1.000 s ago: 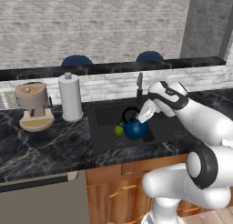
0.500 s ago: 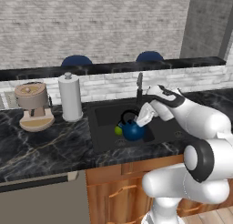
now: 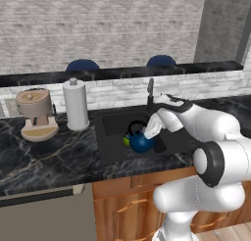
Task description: Open the cabinet, pick the kettle from the cabinet, and place it in the sink.
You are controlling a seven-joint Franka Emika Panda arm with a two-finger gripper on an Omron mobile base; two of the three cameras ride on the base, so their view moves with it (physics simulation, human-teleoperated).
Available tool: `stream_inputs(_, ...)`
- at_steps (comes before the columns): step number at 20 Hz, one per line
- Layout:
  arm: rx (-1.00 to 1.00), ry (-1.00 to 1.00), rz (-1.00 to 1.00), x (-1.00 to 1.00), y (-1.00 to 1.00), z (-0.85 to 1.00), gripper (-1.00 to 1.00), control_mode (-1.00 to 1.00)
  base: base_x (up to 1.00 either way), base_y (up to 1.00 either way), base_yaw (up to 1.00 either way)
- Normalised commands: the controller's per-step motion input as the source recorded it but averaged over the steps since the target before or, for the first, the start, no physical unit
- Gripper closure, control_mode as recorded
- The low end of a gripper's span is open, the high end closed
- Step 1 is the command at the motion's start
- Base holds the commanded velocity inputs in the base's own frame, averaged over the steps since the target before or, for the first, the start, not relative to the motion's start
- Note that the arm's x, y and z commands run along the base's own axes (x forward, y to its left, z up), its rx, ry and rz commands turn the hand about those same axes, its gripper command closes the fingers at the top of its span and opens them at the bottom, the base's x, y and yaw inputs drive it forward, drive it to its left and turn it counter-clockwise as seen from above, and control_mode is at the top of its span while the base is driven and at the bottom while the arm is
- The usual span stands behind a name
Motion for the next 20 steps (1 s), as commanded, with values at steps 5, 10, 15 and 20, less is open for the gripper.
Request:
stream_inputs(5,0.00,0.02,0.00,0.21,0.06,-0.13,1.00,-1.00,0.00,0.00,0.00)
stream_inputs(10,0.00,0.03,0.01,0.18,0.12,-0.16,1.00,-1.00,0.00,0.00,0.00)
stream_inputs(15,0.00,0.01,0.02,0.15,0.10,-0.21,1.00,-1.00,0.00,0.00,0.00)
stream_inputs(20,0.00,0.00,0.04,0.11,0.06,-0.27,1.00,-1.00,0.00,0.00,0.00)
